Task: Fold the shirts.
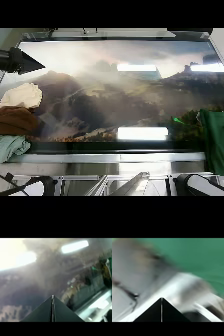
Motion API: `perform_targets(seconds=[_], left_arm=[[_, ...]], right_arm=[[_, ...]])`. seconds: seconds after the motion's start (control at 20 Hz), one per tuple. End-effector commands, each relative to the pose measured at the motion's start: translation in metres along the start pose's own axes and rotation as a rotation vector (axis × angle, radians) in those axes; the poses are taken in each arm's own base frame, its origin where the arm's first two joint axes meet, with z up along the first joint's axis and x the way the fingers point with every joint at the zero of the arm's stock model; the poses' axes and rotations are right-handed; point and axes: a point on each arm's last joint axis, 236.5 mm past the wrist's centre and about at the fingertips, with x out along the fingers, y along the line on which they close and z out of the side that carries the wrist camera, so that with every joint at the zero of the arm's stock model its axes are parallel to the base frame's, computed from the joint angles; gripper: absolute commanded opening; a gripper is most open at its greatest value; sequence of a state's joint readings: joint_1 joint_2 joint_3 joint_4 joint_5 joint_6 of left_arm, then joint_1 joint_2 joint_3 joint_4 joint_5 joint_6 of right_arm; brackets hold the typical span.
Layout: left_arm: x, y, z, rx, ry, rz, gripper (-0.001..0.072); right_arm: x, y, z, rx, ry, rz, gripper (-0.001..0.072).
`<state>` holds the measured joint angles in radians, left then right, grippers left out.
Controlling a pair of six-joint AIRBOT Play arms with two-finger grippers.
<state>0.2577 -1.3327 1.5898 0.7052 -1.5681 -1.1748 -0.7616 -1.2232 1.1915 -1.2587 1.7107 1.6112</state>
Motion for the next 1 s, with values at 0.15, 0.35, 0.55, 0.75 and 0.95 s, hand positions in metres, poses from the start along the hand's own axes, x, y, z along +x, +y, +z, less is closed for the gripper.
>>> perform_targets(seconds=[0.15,0.35,0.55,0.75,0.95], left_arm=[[0.025,-0.056,-0.139,-0.129,0.144,-0.068,0.0013],[0.056,-0.07,-0.243,-0.235,0.178,-0.076,0.0013],[0.056,-0.074,-0.272,-0.254,0.157,-0.069,0.0014],[0.048,-0.082,-0.268,-0.203,0.089,-0.06,0.0013],[0.045,-0.086,-0.269,-0.197,0.074,-0.058,0.0013]], right_arm=[[0.017,0.142,-0.122,-0.585,-0.116,0.208,0.0022],[0.07,0.149,-0.19,-0.754,-0.091,0.246,0.0021],[0.076,0.157,-0.215,-0.788,-0.021,0.292,0.0021],[0.072,0.166,-0.225,-0.776,0.006,0.347,0.0021],[0.072,0.166,-0.225,-0.776,0.006,0.347,0.0021]])
